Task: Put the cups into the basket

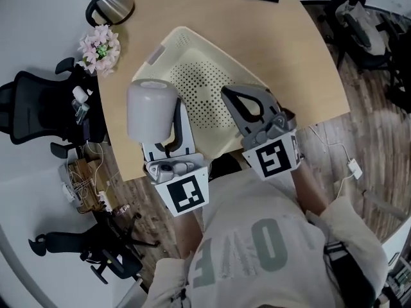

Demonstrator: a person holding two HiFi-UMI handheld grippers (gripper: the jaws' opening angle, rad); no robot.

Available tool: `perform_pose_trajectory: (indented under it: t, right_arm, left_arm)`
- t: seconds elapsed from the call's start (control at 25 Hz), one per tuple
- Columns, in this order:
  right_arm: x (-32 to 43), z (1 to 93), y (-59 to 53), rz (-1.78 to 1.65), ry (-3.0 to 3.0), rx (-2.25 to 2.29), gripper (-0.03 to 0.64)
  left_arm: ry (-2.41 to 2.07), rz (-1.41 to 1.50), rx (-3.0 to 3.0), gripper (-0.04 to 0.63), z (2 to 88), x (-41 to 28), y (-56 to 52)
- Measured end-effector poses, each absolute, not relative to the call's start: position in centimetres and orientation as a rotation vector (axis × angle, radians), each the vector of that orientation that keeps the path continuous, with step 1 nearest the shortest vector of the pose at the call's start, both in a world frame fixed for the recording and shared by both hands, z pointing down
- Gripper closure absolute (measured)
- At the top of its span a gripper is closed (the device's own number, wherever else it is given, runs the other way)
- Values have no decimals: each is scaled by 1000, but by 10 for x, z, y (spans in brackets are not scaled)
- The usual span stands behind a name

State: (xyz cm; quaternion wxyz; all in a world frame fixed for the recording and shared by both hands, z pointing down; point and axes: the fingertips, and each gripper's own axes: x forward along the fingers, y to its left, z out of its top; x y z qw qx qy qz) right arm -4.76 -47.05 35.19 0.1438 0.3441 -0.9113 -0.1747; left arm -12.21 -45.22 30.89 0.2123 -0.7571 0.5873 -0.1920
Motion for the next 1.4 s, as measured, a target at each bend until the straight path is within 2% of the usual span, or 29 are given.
perform_pose_trajectory:
  t: [0.96,1.16,1.4]
  right_arm:
    - [-69,327,-504,-514,-2546,1170,618]
    - [-72,331,-508,-478,-2563,1171,618]
    - [-64,346,-501,-427,-2539,1181,618]
  left_arm:
    - [1351,-535,-2217,543,309,-120,-523]
    - [1188,-702,-2216,543,336,-106,-532]
    - [803,-1193,-2242,543,416,-99,-526]
